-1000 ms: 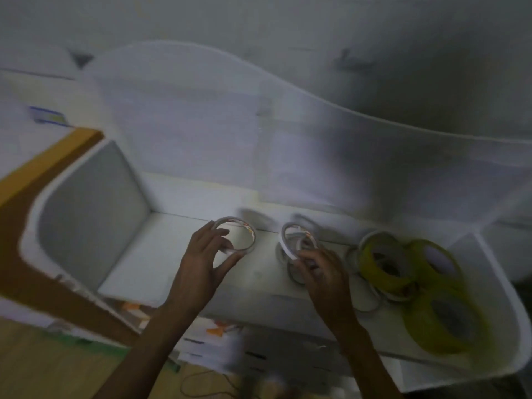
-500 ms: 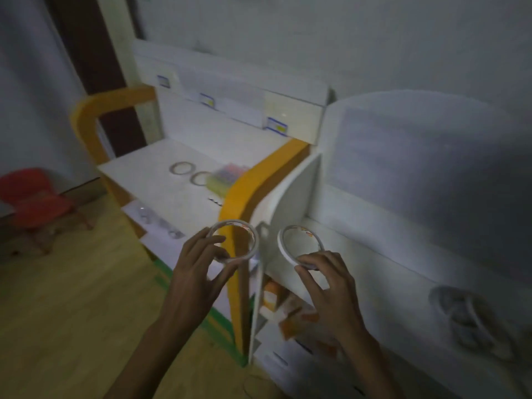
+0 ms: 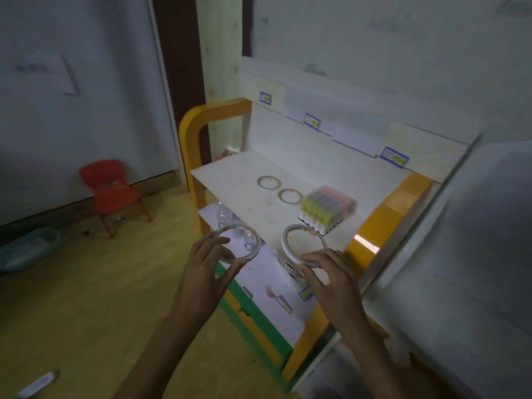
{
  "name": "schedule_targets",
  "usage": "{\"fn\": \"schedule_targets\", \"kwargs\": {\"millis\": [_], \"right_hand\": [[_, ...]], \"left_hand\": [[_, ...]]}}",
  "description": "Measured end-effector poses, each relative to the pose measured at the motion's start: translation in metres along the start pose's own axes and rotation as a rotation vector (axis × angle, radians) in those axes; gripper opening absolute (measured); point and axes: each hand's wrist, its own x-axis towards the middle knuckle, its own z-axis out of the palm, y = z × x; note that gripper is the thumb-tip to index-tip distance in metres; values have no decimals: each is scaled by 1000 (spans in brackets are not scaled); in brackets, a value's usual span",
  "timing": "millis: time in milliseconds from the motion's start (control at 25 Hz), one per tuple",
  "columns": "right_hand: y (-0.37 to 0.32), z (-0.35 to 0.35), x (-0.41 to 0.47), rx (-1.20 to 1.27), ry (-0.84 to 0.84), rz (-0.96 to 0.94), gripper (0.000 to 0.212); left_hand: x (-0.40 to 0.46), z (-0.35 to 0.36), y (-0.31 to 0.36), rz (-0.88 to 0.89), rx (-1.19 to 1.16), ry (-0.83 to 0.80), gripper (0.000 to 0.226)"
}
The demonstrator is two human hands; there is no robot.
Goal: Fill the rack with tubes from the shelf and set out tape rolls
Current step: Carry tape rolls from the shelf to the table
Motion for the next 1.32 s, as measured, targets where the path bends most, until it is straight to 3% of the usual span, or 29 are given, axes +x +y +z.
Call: {"fn": "schedule_targets", "kwargs": {"millis": [120, 280, 640, 800, 1080, 1320], "right_hand": [[10, 34, 30, 22, 4, 39, 23], [37, 78, 71, 40, -4, 92, 6], [101, 158, 171, 25, 70, 252, 21], [123, 169, 199, -27, 132, 306, 7], [166, 198, 227, -256, 182, 455, 16], [180, 228, 224, -392, 297, 608, 9]], "left_hand": [[16, 11, -42, 5, -3, -11, 33], [51, 36, -99, 4, -18, -27, 36], [170, 118, -198, 20, -101, -173, 55], [213, 157, -227, 49, -138, -228, 52], [264, 234, -269, 97, -259, -387, 29], [279, 299, -287, 324, -479, -479, 34]]}}
